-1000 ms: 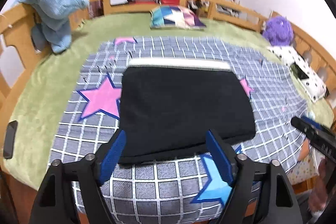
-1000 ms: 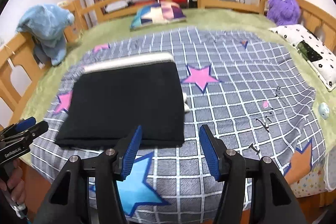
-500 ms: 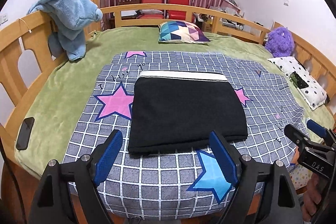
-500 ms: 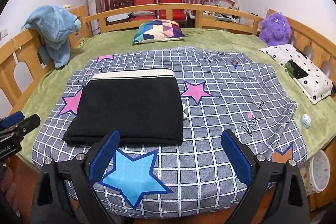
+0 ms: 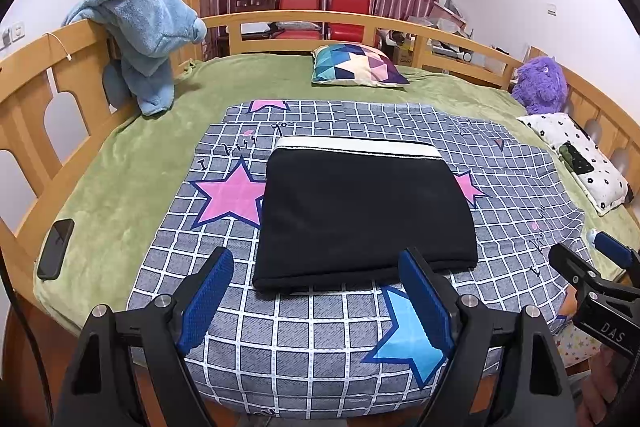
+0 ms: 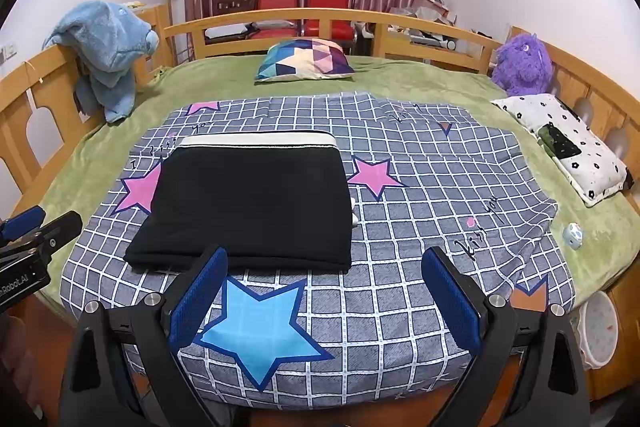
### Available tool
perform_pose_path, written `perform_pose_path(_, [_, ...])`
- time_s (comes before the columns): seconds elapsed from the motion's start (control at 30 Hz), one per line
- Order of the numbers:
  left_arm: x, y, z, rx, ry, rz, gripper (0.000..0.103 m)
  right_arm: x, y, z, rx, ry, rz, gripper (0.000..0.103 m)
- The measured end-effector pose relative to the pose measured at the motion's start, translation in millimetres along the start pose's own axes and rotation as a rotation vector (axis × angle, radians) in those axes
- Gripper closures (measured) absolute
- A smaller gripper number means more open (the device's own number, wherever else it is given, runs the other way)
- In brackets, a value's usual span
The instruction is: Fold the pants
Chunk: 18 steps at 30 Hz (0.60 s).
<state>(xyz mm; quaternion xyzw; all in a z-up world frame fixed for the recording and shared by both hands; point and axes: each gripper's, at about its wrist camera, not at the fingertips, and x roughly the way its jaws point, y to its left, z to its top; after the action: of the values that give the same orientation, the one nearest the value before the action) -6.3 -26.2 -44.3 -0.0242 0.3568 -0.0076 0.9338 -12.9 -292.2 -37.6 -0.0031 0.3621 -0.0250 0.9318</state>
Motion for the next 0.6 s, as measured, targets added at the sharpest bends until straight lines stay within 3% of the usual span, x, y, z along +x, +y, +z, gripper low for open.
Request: perform_pose_path(0.6, [-2.2,-3.7,-1.2,0.014,-0.005,0.002,0.019,-5.5,-1.8,3.3,0.024,-0.012,0.008,0.007])
